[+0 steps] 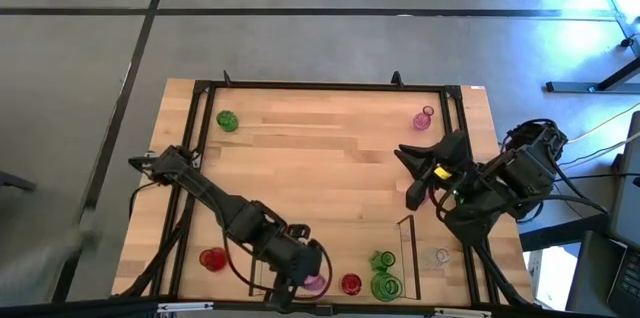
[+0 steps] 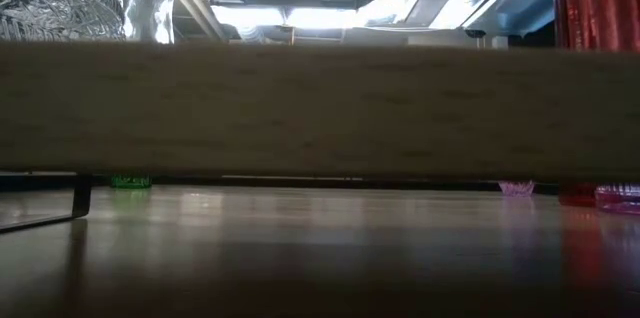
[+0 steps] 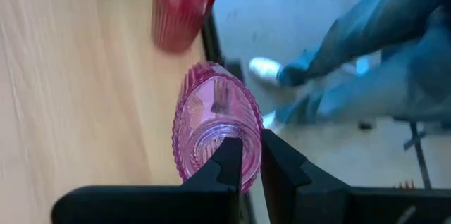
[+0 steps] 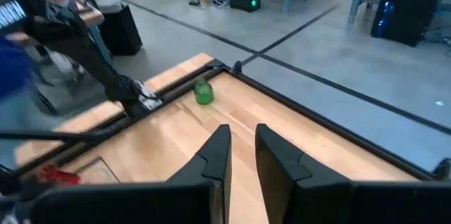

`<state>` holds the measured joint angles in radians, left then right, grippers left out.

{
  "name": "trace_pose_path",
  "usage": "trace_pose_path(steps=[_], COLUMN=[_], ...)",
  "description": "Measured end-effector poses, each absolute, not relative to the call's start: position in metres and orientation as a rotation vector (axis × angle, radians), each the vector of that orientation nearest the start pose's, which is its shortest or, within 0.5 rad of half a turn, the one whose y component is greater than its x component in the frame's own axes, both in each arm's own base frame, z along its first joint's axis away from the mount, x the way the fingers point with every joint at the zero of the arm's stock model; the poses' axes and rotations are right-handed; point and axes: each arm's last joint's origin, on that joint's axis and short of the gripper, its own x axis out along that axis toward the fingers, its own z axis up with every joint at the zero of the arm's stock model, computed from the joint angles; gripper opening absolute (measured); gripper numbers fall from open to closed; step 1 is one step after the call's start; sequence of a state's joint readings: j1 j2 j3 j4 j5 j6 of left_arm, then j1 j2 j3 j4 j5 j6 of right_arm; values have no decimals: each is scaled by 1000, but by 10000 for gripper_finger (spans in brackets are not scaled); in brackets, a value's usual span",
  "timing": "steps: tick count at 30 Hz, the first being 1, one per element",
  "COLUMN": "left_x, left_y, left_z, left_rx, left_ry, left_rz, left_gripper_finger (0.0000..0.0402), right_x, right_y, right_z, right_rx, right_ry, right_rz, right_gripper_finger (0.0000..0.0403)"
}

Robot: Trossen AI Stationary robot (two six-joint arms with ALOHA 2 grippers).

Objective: Sort vases onto shelf
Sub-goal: Put the top left purple vase on the shelf

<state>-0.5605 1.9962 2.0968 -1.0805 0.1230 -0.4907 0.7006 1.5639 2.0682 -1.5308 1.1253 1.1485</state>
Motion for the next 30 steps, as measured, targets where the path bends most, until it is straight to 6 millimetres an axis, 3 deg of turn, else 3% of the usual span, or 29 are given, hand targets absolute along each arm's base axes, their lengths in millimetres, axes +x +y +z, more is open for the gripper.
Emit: trace_pose_path(steps=[15,21,30], left_x=[362,371,387], left_y=[-221,-224,-244], left_z=[343,338,305], left_rx=[-227,-365,-542], left_ry=[1071,1031,1067], left_rz=[-253,-142,-17], left_gripper_finger=[22,22,22], right_x=[201,201,200], right_y=[135,135,135], right_z=[469,469,469], right_rx=[269,264,180], right_ry=[300,307,380], right_rz=[-678,-673,-625], right_gripper_finger=[50,50,50])
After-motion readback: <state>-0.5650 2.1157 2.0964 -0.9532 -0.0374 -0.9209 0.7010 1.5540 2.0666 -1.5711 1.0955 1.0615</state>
